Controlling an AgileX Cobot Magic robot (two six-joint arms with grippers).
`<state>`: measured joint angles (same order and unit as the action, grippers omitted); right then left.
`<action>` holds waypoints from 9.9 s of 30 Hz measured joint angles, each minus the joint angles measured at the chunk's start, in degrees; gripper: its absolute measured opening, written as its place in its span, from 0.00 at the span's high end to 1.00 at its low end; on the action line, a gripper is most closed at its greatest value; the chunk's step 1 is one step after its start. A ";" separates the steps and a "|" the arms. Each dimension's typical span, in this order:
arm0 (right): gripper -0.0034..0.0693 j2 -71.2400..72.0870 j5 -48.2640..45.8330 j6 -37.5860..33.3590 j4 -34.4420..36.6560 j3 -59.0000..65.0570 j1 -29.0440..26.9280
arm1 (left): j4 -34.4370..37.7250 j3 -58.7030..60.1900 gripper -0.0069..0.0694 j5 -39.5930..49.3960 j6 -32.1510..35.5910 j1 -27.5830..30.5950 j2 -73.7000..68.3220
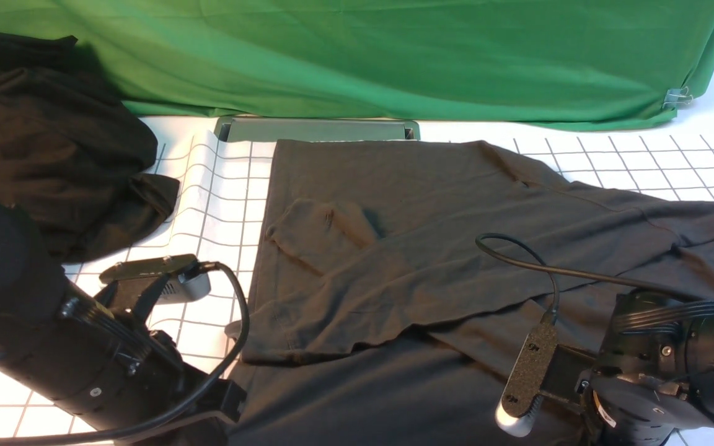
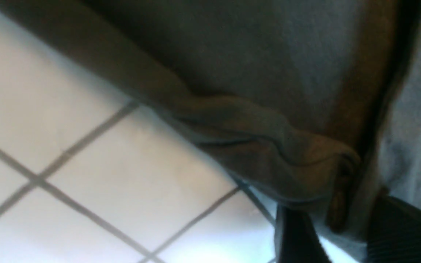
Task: Fold a long-sleeved shirt over a white checkered tablecloth.
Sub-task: 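Fold the black garment in half by bringing its near edge over to the far edge, then pull the folded dark garment lengthwise by its ends to straighten it flat on the table, then fold the right end of the dark garment over onto its left end with the right gripper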
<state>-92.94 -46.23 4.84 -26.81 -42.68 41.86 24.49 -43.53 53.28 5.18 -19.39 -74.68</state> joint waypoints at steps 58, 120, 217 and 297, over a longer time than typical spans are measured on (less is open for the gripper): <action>0.93 9.26 3.48 -7.22 14.59 -15.03 -14.58 | 5.35 -11.79 0.89 -6.65 -3.34 11.87 -4.34; 0.77 -6.64 -8.67 -9.28 24.84 -34.16 -53.94 | 1.54 -61.43 0.82 4.17 -0.05 14.47 -37.68; 0.55 -20.36 -4.38 -8.91 21.33 -34.34 -61.98 | -0.63 -61.43 0.79 0.62 2.56 14.47 -37.73; 0.93 -23.04 -6.56 -9.58 25.77 -43.09 -63.16 | -1.80 -61.43 0.79 3.01 2.56 14.47 -37.73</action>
<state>-115.98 -52.79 -4.74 -1.05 -85.77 -21.29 22.69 -104.96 56.29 7.74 -4.92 -112.41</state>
